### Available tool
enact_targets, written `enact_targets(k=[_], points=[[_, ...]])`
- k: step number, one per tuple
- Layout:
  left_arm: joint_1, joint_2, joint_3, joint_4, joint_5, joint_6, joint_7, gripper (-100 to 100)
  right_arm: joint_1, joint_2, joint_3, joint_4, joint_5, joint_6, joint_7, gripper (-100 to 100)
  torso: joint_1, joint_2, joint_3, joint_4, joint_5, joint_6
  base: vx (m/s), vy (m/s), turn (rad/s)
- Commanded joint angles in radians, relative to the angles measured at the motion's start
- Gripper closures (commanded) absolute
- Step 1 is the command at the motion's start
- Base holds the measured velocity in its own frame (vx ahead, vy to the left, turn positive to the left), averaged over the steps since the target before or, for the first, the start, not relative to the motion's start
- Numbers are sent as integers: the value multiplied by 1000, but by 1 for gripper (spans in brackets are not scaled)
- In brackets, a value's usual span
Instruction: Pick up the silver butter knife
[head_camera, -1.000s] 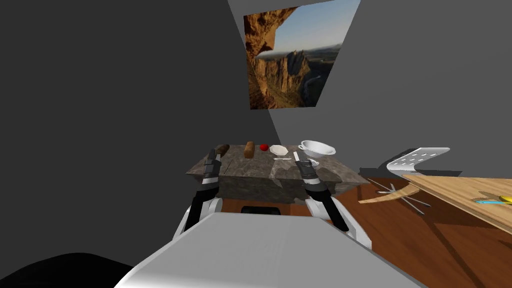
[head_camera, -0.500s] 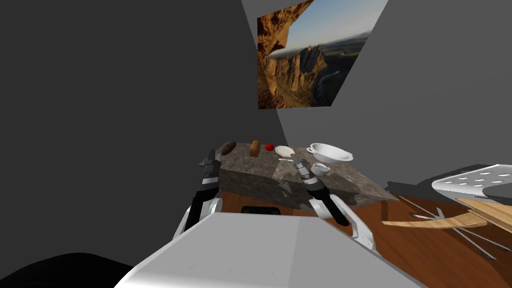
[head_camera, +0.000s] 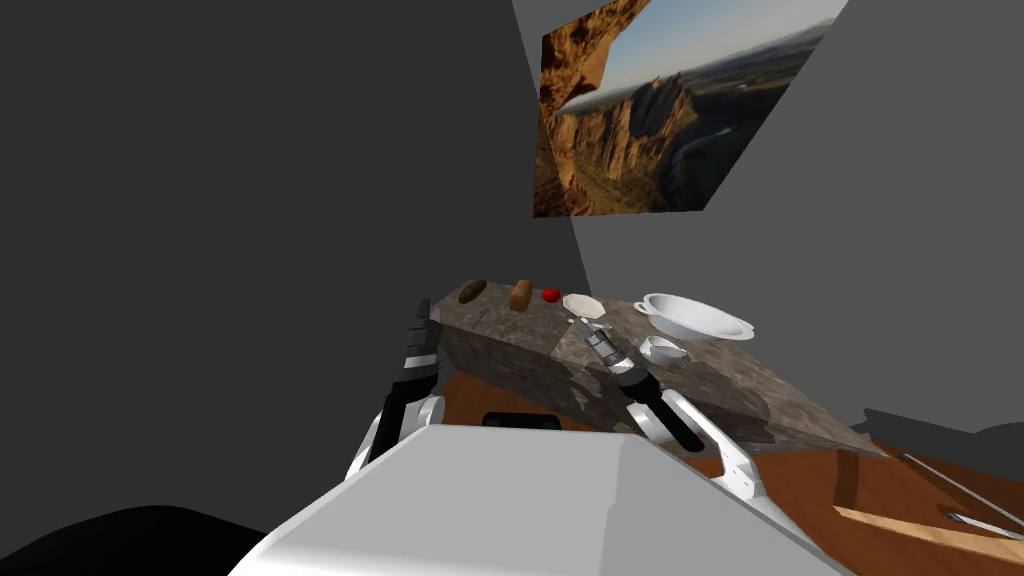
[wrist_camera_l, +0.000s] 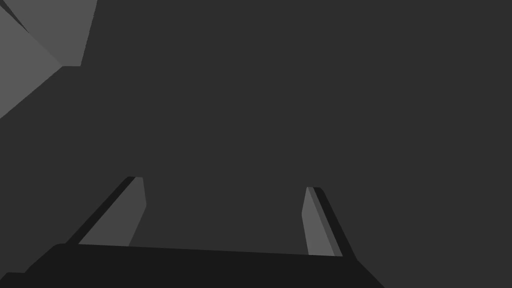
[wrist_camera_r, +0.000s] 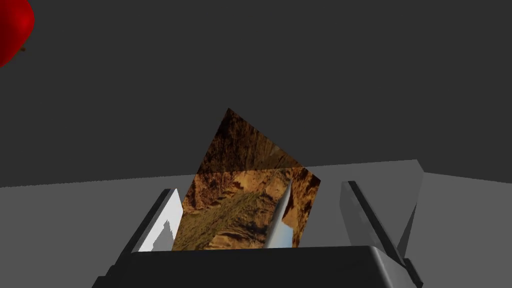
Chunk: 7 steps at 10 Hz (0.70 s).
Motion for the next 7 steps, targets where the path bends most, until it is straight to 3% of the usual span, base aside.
enact_targets(k=[1, 4, 7], points=[[0, 0, 0, 0, 0, 0, 0, 0, -6, -47, 7, 13, 10, 7, 4, -100, 0, 0, 0, 0, 0, 0, -43, -40, 173], [0, 0, 0, 0, 0, 0, 0, 0, -19, -132, 37, 90, 49, -5, 13, -100, 1, -1, -1, 0, 0, 1, -27, -22, 239], [0, 0, 0, 0, 0, 0, 0, 0, -25, -200, 53, 131, 70, -12, 15, -100, 2, -2, -1, 0, 0, 0, -22, -18, 200]])
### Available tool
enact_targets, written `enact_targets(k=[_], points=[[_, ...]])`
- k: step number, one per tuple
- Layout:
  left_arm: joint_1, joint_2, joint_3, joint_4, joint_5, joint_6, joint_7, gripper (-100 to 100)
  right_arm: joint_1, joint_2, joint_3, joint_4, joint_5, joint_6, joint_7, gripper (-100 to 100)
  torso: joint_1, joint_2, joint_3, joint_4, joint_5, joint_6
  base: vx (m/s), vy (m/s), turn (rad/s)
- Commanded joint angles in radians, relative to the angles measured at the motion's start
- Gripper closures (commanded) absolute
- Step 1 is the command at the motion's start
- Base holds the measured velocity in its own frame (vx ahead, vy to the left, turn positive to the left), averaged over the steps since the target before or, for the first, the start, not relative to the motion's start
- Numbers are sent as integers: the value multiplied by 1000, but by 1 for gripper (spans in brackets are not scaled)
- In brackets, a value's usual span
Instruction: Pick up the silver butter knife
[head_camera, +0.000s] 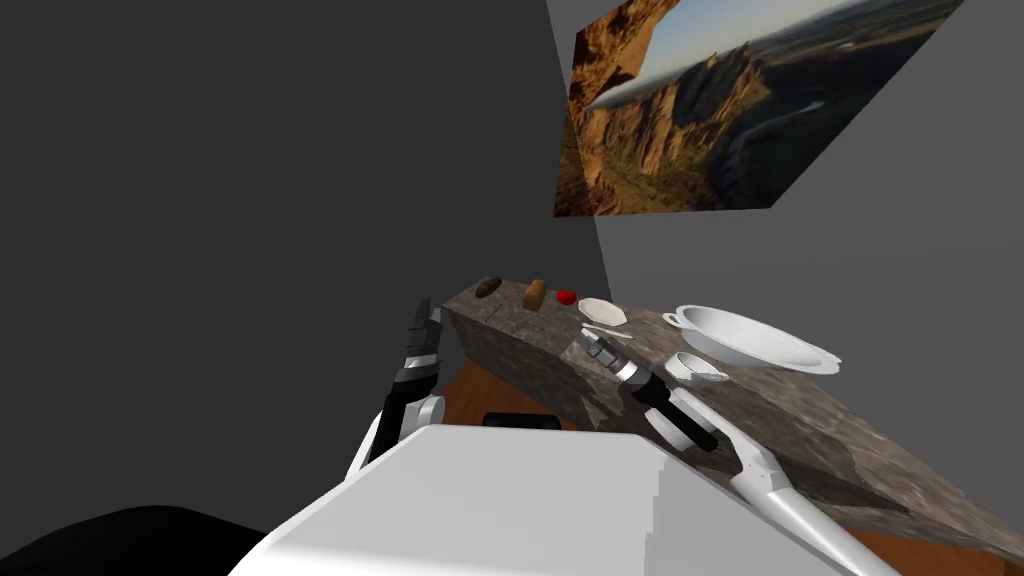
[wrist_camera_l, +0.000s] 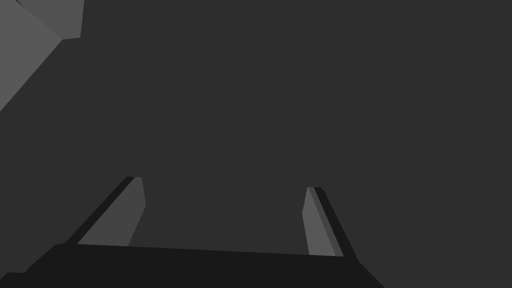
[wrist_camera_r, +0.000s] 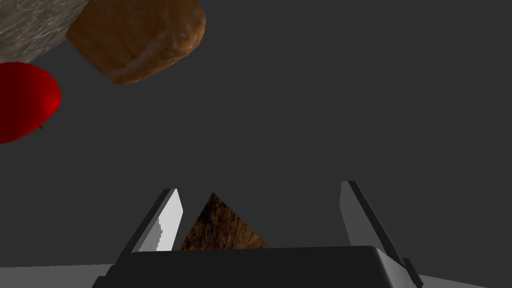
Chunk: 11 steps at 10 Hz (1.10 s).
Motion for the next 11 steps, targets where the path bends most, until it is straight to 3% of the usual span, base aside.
enact_targets(k=[1, 2, 3, 4, 5, 6, 11], points=[[0, 0, 0, 0, 0, 0, 0, 0, -10, -50, 20, 46, 24, -4, -1, -100, 0, 0, 0, 0, 0, 0, -23, -14, 300], [0, 0, 0, 0, 0, 0, 0, 0, -10, -67, 20, 46, 24, -4, -1, -100, 0, 0, 0, 0, 0, -1, -18, -17, 153], [0, 0, 0, 0, 0, 0, 0, 0, -17, -103, 37, 87, 46, -13, -2, -100, 0, 0, 0, 0, 0, 0, -22, -12, 286], [0, 0, 0, 0, 0, 0, 0, 0, -17, -122, 37, 90, 46, -13, -2, -100, 0, 0, 0, 0, 0, -1, -17, -16, 143], [0, 0, 0, 0, 0, 0, 0, 0, -24, -159, 55, 135, 68, -22, -6, -100, 0, 0, 0, 0, 0, 0, -18, -15, 264], [0, 0, 0, 0, 0, 0, 0, 0, -24, -177, 55, 135, 68, -22, -6, -100, 0, 0, 0, 0, 0, -1, -12, -19, 131], [0, 0, 0, 0, 0, 0, 0, 0, -46, -321, 111, 264, 136, -54, -27, -100, 0, -1, -1, 0, 0, 0, -7, -11, 213]])
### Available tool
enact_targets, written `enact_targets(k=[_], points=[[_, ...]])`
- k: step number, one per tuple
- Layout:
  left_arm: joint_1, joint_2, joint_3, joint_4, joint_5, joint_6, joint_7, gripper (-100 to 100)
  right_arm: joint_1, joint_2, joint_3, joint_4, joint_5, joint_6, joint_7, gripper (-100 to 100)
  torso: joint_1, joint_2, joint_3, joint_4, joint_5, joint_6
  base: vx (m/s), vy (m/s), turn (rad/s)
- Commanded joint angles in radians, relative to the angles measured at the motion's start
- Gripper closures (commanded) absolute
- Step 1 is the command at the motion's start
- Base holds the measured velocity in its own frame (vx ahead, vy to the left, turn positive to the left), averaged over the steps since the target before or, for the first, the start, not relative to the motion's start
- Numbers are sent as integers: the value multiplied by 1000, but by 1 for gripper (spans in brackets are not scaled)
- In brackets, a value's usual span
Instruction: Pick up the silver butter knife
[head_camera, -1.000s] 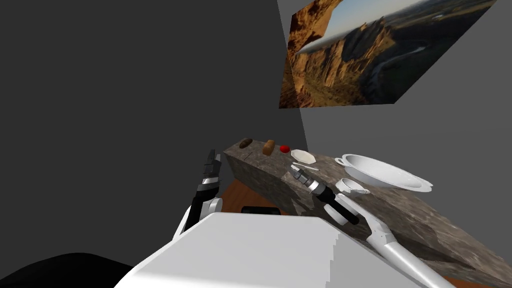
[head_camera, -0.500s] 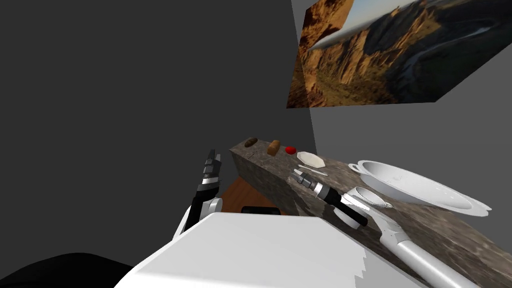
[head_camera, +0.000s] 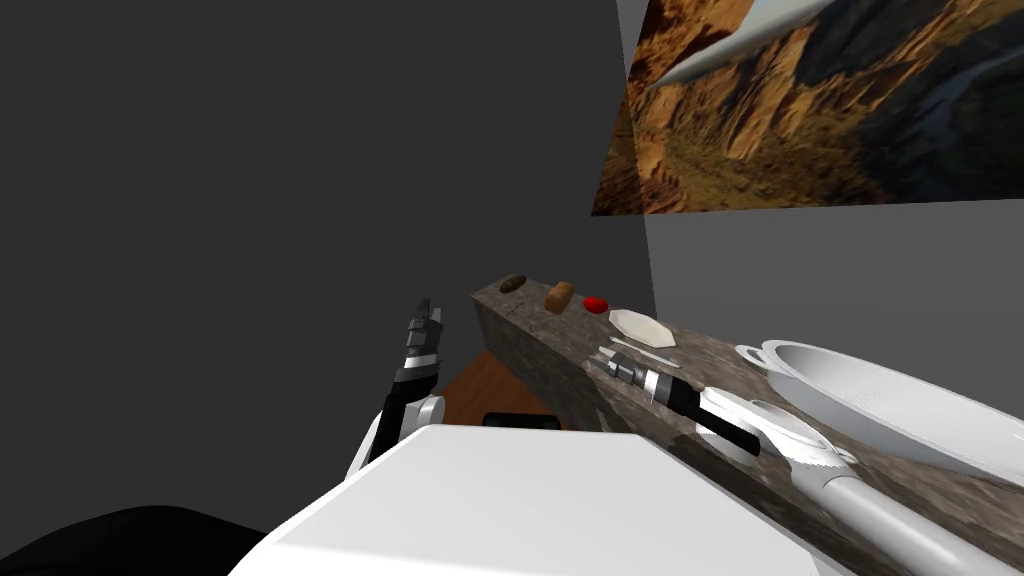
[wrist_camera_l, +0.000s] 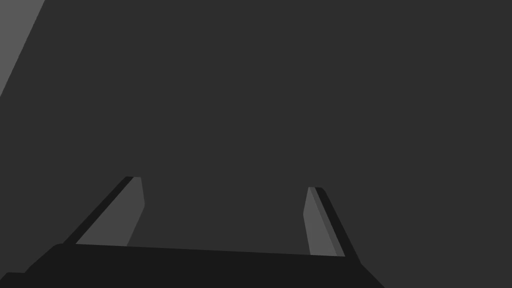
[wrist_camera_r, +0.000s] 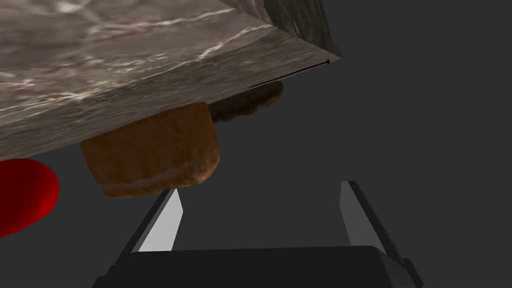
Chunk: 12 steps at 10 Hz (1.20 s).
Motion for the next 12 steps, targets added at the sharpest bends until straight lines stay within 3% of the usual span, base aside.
enact_targets(k=[1, 2, 3, 4, 5, 6, 7, 10, 11, 12], points=[[0, 0, 0, 0, 0, 0, 0, 0, 0, -46, 8, 17, 10, 0, -9, -100, 0, 0, 0, 0, 0, 0, -3, -12, 140], [0, 0, 0, 0, 0, 0, 0, 0, -8, -75, 27, 63, 33, -11, -19, -100, 0, 0, 0, 0, 0, 1, -1, -7, 257], [0, 0, 0, 0, 0, 0, 0, 0, -8, -100, 27, 63, 33, -11, -19, -100, 0, 0, 0, 0, 0, 0, 0, -11, 124], [0, 0, 0, 0, 0, 0, 0, 0, -15, -137, 46, 106, 55, -23, -31, -100, 0, 0, 0, 0, 0, 1, 3, -8, 218], [0, 0, 0, 0, 0, 0, 0, 0, -15, -151, 46, 108, 55, -23, -31, -100, 0, 0, 0, 0, 0, 0, 3, -10, 140], [0, 0, 0, 0, 0, 0, 0, 0, -21, -181, 66, 152, 77, -36, -44, -100, 0, 0, 0, 0, 0, 1, 4, -8, 199], [0, 0, 0, 0, 0, 0, 0, 0, -21, -201, 66, 152, 77, -36, -44, -100, 0, -1, 0, 0, 0, 0, 6, -11, 124], [0, 0, 0, 0, 0, 0, 0, 0, -31, -291, 107, 234, 121, -63, -73, -100, 0, -1, 0, 0, 0, 1, 9, -7, 176], [0, 0, 0, 0, 0, 0, 0, 0, -31, -293, 107, 236, 121, -63, -73, -100, 1, -1, -1, 0, 0, 1, 11, -9, 98], [0, 0, 0, 0, 0, 0, 0, 0, -34, -334, 129, 276, 142, -76, -89, -100, 1, -1, -1, 0, 0, 1, 13, -7, 179]])
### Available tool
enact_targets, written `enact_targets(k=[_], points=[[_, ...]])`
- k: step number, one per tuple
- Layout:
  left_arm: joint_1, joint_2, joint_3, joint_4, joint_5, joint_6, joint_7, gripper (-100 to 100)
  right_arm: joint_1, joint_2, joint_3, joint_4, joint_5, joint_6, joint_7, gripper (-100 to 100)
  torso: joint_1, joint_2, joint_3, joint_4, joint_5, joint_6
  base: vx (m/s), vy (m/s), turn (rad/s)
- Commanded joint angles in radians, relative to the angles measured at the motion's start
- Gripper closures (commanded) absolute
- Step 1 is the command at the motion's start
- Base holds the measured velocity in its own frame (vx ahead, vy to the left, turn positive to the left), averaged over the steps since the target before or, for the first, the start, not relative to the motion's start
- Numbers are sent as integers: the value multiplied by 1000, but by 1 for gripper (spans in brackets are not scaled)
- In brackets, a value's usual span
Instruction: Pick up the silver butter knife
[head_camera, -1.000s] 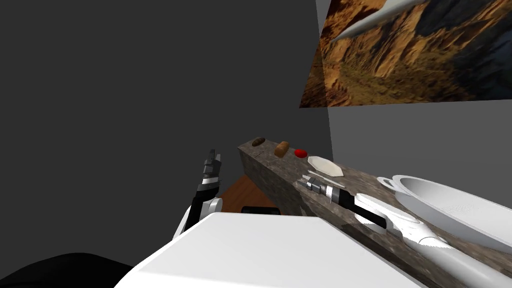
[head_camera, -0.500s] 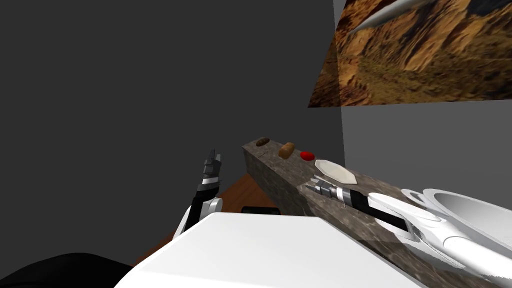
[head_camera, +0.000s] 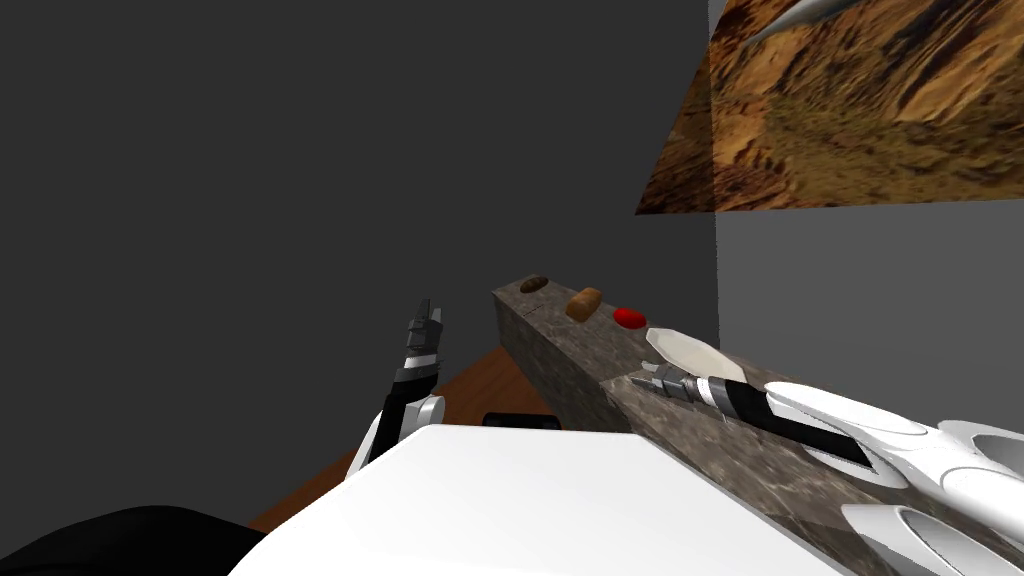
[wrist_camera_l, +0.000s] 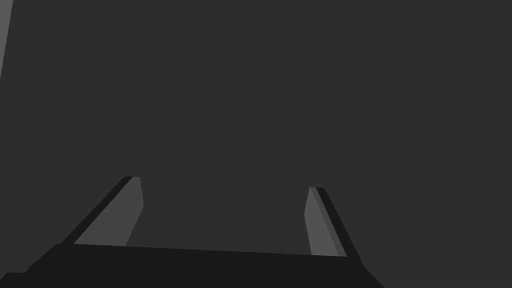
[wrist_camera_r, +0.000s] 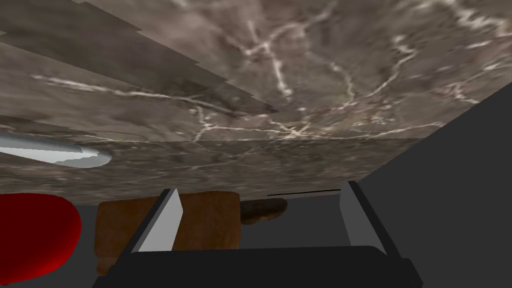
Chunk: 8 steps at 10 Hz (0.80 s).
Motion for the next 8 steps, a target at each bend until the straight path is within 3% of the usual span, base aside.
enact_targets(k=[1, 2, 4, 7, 8], points=[[0, 0, 0, 0, 0, 0, 0, 0, 13, -50, 24, 50, 25, -22, -18, -100, 0, 0, 0, 0, 0, 0, 19, -12, 274], [0, 0, 0, 0, 0, 0, 0, 0, 13, -61, 24, 54, 25, -22, -18, -100, 0, 0, 0, 0, 0, 0, 16, -18, 93], [0, 0, 0, 0, 0, 0, 0, 0, 14, -126, 71, 123, 64, -48, -50, -100, 0, 0, 0, 0, 0, 1, 20, -15, 191], [0, 0, 0, 0, 0, 0, 0, 0, 18, -157, 95, 153, 82, -59, -65, -100, 0, 0, 0, 0, 0, 1, 17, -11, 98], [0, 0, 0, 0, 0, 0, 0, 0, 22, -181, 119, 181, 99, -71, -79, -100, 0, 0, 0, 0, 0, 1, 14, -9, 130]])
